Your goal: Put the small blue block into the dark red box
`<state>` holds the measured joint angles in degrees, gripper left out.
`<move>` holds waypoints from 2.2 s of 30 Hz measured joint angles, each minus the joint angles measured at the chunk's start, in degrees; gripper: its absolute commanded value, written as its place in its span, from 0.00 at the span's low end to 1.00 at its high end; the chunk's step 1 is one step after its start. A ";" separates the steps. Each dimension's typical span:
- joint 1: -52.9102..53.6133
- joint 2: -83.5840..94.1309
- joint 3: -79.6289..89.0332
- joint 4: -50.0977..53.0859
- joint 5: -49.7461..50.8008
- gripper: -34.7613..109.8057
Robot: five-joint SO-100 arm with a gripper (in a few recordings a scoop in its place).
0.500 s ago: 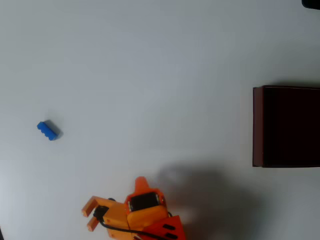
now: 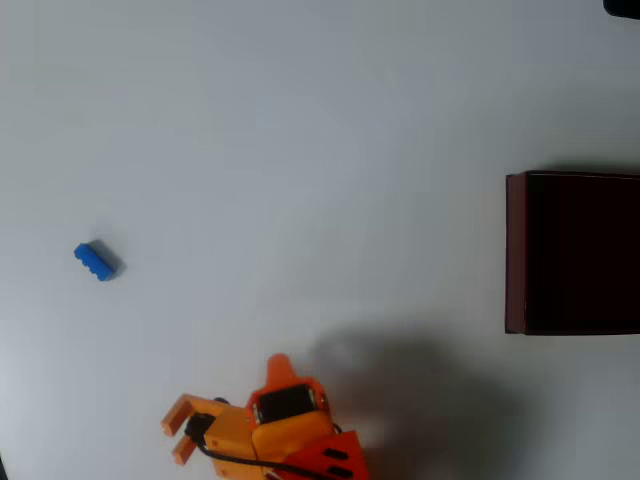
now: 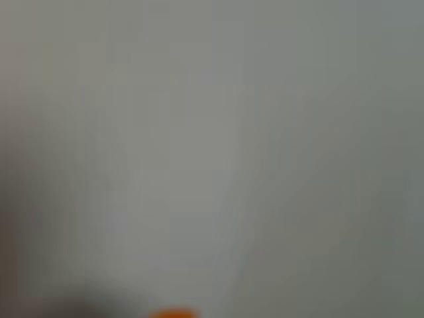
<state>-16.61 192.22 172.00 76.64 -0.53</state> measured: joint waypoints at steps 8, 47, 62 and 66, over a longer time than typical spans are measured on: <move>-2.64 -0.18 0.00 -1.41 0.26 0.26; -30.85 -105.64 -75.76 -9.05 87.45 0.40; -26.72 -114.35 -80.24 -11.51 84.99 0.40; -26.46 -115.58 -80.24 -12.92 85.69 0.40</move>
<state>-43.07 76.64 91.76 63.72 85.17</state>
